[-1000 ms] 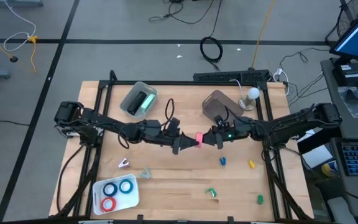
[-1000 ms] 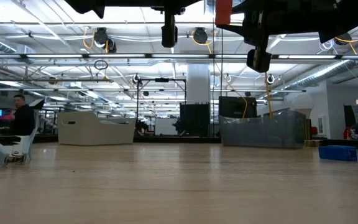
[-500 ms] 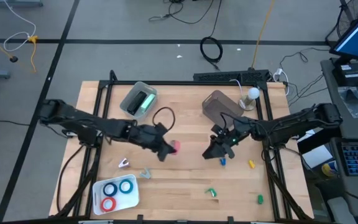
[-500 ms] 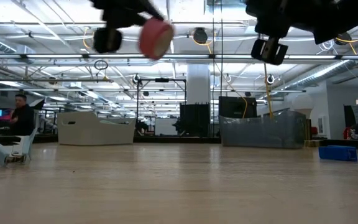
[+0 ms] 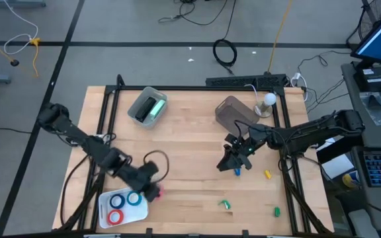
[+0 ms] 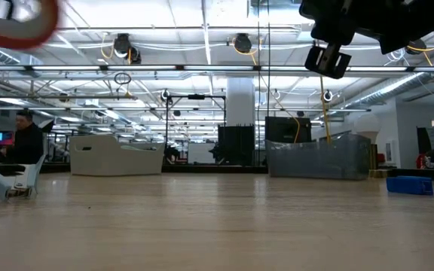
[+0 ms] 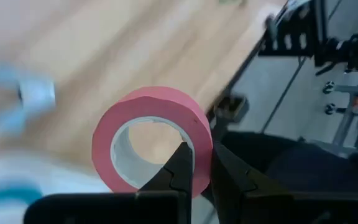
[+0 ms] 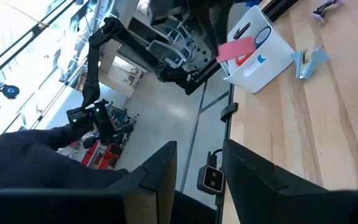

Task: Pick and place Stapler, Stapler remover, tape
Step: Put the pink tape into the white bin

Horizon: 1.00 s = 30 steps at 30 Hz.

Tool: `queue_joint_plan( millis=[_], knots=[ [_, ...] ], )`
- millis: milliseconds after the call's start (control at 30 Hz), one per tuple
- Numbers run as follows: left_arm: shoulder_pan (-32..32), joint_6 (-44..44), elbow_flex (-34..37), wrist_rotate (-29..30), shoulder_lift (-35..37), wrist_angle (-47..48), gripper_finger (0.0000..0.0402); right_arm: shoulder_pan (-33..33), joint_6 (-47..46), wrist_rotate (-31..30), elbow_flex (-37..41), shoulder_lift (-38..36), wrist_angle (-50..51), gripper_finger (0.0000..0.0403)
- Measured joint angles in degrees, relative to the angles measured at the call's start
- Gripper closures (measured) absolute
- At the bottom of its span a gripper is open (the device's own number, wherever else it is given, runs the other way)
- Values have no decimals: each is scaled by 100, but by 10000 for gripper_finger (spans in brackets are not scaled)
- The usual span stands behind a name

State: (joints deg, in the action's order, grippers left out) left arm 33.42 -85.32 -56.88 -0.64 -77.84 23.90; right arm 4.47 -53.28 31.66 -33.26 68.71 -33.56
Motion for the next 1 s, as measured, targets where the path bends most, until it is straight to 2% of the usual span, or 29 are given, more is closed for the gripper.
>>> queue_joint_plan(
  millis=[167, 400, 633, 1000],
  knots=[
    [612, -1241, -2, -551, -17, 195, 370, -24, 21, -13, 0, 0, 2, 282],
    [1040, -2304, -4, -816, -345, 447, 370, -196, 22, -33, 0, 0, -3, 282],
    [1300, -2619, -1, -1078, -921, 484, 370, -306, 22, -33, 0, 0, -7, 280],
    [1352, -2534, -4, -964, -1287, 771, 370, -304, 12, -33, 1, 0, -7, 282]
  ],
)
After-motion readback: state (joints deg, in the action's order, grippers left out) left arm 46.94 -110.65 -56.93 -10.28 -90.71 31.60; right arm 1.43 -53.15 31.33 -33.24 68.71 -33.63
